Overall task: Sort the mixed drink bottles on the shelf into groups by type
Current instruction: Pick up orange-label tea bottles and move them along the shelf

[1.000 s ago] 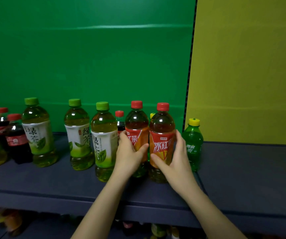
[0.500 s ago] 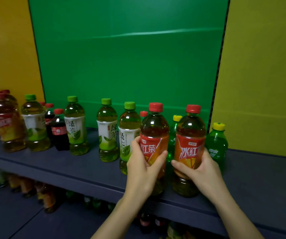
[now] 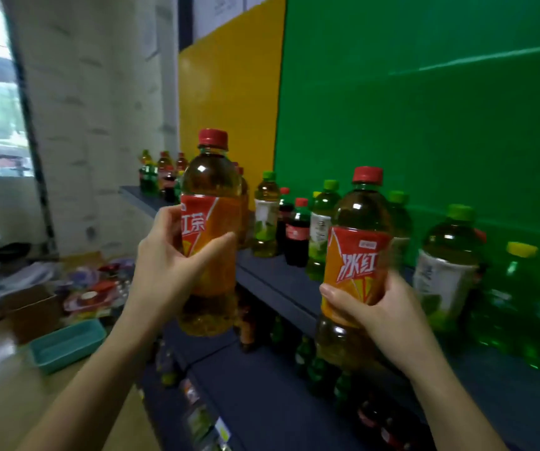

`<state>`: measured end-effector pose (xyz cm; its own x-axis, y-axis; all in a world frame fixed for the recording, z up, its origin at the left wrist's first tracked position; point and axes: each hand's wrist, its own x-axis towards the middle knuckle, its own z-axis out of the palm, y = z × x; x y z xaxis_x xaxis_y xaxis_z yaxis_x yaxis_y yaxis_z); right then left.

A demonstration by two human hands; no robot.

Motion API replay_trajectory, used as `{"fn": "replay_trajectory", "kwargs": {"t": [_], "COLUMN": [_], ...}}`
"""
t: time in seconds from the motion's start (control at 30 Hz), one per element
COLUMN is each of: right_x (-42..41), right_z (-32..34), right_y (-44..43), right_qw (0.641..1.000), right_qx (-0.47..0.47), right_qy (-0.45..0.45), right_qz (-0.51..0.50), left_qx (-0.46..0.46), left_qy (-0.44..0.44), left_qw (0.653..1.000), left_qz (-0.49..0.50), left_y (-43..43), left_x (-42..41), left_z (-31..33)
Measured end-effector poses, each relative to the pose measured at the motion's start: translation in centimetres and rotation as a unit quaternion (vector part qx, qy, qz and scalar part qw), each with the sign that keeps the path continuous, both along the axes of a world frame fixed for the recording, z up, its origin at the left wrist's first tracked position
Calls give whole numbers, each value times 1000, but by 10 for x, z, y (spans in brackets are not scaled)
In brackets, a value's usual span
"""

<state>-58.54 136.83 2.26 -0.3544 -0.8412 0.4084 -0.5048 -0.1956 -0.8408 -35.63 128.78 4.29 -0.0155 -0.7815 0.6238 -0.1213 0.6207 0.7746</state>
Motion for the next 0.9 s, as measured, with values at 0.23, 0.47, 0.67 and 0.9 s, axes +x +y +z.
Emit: {"fn": "replay_trajectory", "kwargs": {"t": [0.23,0.47,0.67,0.9], "right_x": [105,203,248,274], "right_z": [-26,-45,-43,-47], "right_y": [-115,-215,-289,-388], "right_qw": [997,997,998,999], "right_qx": [22,22,27,20], "right_qy": [17,10,8,1], "right_qz": [71,78,63,50], "left_qx": [31,40,53,51], "left_qy": [-18,-47,-57,-46], "left_qw": [991,981,979,984], "left_qz": [132,182,187,163], "left_y": [-64,-138,-216,-331], "left_x": [135,249,295,312], "left_z": [-24,-46,-47,-55]}}
